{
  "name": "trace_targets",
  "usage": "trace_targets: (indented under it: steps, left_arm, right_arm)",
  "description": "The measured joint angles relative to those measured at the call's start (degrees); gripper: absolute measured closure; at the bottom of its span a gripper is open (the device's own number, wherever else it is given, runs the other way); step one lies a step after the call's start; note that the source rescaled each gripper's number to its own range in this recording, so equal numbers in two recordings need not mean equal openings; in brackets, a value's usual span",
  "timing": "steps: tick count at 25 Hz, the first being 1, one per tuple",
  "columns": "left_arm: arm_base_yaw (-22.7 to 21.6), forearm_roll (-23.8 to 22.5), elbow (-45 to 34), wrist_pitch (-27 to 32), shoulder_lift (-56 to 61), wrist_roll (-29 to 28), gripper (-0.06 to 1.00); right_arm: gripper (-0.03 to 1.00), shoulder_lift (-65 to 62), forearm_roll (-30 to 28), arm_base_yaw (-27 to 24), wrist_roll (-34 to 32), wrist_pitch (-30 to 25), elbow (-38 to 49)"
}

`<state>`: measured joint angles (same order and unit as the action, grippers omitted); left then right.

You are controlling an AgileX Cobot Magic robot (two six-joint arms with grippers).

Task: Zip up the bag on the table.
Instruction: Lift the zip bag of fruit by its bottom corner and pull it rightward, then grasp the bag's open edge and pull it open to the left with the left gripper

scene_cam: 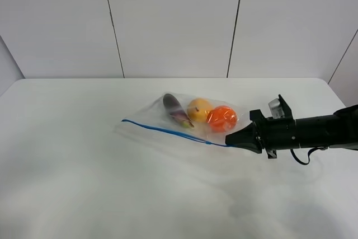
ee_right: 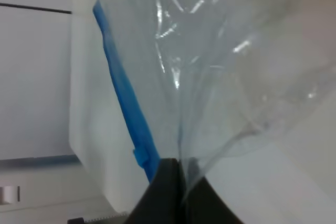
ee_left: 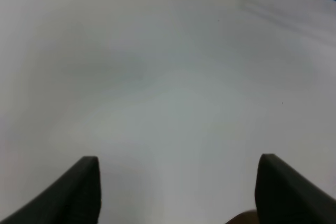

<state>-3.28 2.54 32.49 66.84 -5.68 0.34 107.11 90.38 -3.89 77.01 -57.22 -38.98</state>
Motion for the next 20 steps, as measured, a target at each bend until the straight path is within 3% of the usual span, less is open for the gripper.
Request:
trace_targets:
  steps: [20]
  left_arm:
    - [0.0, 0.2, 2.8, -1.4, -2.6, 1.8, 0.12]
  right_arm:
    - [0.97, -4.6, -0.1, 0.0, 0.0, -0.1, 0.0]
